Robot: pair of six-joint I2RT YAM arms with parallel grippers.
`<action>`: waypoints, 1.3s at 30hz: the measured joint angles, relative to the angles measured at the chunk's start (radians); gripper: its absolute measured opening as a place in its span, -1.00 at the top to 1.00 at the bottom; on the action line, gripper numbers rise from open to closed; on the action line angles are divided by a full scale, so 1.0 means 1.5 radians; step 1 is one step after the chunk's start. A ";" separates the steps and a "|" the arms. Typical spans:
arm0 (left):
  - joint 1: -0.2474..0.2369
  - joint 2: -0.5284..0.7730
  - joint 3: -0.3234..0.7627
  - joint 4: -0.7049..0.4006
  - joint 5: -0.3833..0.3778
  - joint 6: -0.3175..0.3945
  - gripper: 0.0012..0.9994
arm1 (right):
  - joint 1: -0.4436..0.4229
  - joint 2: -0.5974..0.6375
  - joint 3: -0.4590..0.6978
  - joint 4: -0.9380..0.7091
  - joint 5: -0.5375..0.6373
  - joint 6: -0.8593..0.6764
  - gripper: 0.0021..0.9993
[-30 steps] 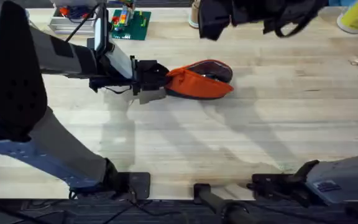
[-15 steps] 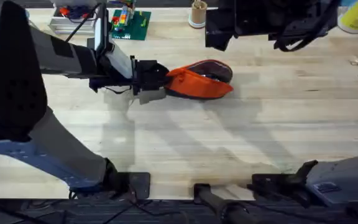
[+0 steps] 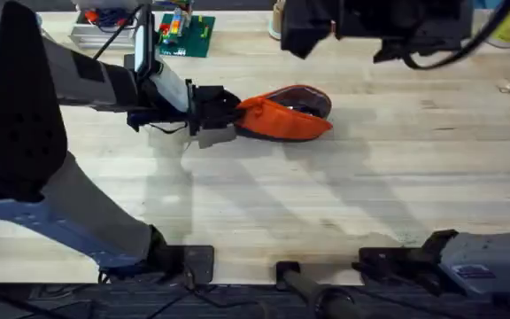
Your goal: Unzip the bag, pick up the pens from the table one at a time and place them inside, then zip the bag closed.
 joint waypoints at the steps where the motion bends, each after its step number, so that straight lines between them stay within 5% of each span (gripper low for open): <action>1: 0.000 0.000 0.000 0.000 0.000 0.000 0.92 | -0.003 -0.011 -0.015 0.004 -0.007 -0.002 -0.99; 16: 0.000 0.000 0.000 -0.007 0.000 0.000 0.92 | -0.027 -0.078 -0.274 0.208 -0.191 -0.032 -0.99; 39: 0.000 0.000 0.000 -0.007 0.000 0.000 0.92 | 0.076 -0.011 -0.291 0.251 -0.150 0.017 -0.99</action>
